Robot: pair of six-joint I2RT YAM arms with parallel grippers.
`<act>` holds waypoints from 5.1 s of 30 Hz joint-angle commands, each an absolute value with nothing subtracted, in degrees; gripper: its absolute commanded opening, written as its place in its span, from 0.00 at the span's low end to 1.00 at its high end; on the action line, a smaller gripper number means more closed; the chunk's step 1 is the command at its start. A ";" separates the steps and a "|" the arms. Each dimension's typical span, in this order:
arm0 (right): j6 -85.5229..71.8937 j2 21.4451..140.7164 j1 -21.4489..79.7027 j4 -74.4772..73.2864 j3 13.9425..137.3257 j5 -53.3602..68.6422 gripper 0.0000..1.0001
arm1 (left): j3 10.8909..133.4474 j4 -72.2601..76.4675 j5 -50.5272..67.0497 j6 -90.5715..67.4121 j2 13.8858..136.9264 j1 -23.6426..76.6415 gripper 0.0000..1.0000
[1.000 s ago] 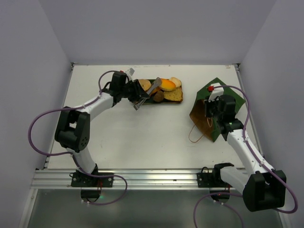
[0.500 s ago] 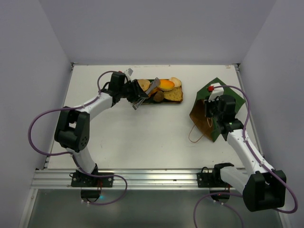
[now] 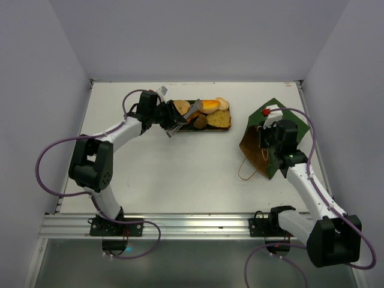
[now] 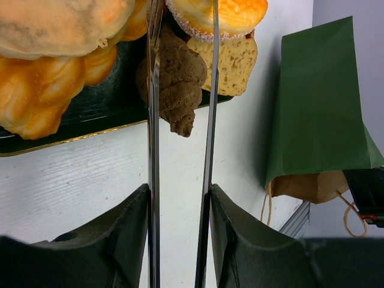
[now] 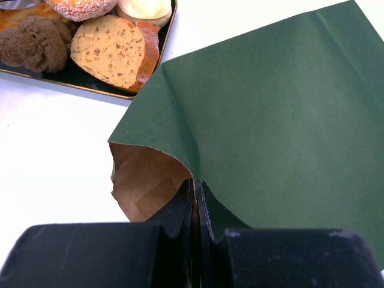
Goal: Take the fake bread out of the paper bag
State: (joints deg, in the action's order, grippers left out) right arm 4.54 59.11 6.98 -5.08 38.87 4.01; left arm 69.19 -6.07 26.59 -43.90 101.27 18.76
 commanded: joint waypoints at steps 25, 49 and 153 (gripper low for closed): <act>4.92 57.83 6.59 -2.64 39.11 4.66 0.02 | 69.43 -5.80 26.45 -42.71 98.70 17.67 0.48; 5.19 57.74 6.68 -2.64 39.02 4.66 0.02 | 69.87 -4.92 27.25 -43.42 97.03 17.58 0.50; 20.49 55.11 1.06 -36.03 66.78 25.52 0.00 | 16.52 -2.79 -20.21 -31.64 48.35 50.54 0.87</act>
State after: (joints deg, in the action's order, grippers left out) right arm 23.55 55.22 1.43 -32.97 62.15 30.87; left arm 16.43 -3.73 -17.87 -30.46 51.79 50.09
